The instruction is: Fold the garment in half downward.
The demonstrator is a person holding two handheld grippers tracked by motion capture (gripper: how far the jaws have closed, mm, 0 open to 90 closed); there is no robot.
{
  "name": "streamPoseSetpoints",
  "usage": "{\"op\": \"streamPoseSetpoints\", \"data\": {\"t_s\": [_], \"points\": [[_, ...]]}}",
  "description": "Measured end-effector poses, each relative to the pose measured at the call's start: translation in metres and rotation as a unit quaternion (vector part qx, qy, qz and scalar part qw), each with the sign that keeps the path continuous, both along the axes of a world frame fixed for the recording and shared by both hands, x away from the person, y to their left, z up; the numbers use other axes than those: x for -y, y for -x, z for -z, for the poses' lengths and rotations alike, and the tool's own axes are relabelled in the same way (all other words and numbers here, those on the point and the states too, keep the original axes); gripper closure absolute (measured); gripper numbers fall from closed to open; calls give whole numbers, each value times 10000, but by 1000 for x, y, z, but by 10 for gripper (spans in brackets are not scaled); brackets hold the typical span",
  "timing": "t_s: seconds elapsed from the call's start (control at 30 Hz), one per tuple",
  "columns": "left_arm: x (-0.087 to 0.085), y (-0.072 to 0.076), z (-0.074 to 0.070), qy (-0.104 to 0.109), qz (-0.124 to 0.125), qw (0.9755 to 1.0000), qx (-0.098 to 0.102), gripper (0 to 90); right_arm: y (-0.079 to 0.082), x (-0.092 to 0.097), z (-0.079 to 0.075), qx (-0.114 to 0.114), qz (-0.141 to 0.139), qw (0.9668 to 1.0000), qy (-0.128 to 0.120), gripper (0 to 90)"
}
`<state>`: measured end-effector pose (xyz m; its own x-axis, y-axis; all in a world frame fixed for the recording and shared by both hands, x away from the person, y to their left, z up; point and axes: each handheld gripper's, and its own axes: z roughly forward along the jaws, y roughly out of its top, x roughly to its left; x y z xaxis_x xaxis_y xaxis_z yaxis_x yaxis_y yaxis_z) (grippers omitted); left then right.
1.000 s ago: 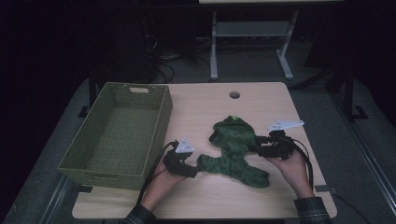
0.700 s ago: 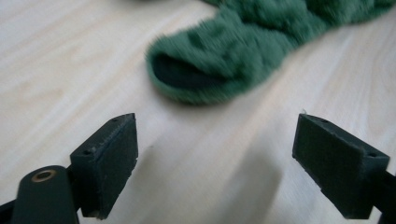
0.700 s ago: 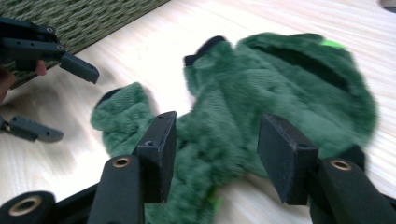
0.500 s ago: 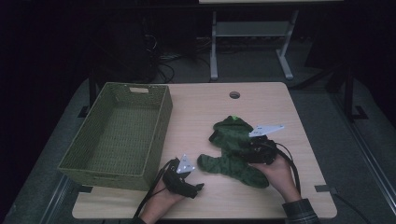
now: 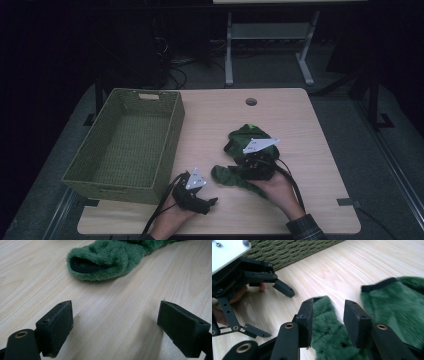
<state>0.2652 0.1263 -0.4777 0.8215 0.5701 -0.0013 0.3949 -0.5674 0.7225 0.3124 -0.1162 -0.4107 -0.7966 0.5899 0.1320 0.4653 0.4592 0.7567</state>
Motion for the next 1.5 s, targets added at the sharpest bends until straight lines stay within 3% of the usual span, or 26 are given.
{"op": "streamPoseSetpoints", "data": {"t_s": [0.4,0.5,0.67,0.9,0.97,1.1,1.23,1.5], "points": [[0,-1,0,-15,27,10000,15,124,-5,-43,4,-19,-174,9996,238,661],[-1,-1,0,-45,45,10000,23,124,-8,-50,12,-31,-164,9987,478,669],[-1,-1,0,-41,53,10000,18,124,-13,-56,22,-212,-235,9982,504,679],[-1,-1,0,-33,53,10000,-3,124,-11,-67,40,-442,-388,9955,748,684],[-1,-1,0,-37,50,10000,-9,124,-11,-67,46,-444,-384,9950,806,753],[-1,-1,0,-43,58,10000,7,124,-10,-66,50,-364,-355,9956,781,837],[-1,-1,0,-50,57,10000,0,124,-9,-67,49,-304,-365,9958,786,855],[-1,-2,0,-34,57,10000,3,130,-6,-52,29,-213,-454,9984,265,855]]}}
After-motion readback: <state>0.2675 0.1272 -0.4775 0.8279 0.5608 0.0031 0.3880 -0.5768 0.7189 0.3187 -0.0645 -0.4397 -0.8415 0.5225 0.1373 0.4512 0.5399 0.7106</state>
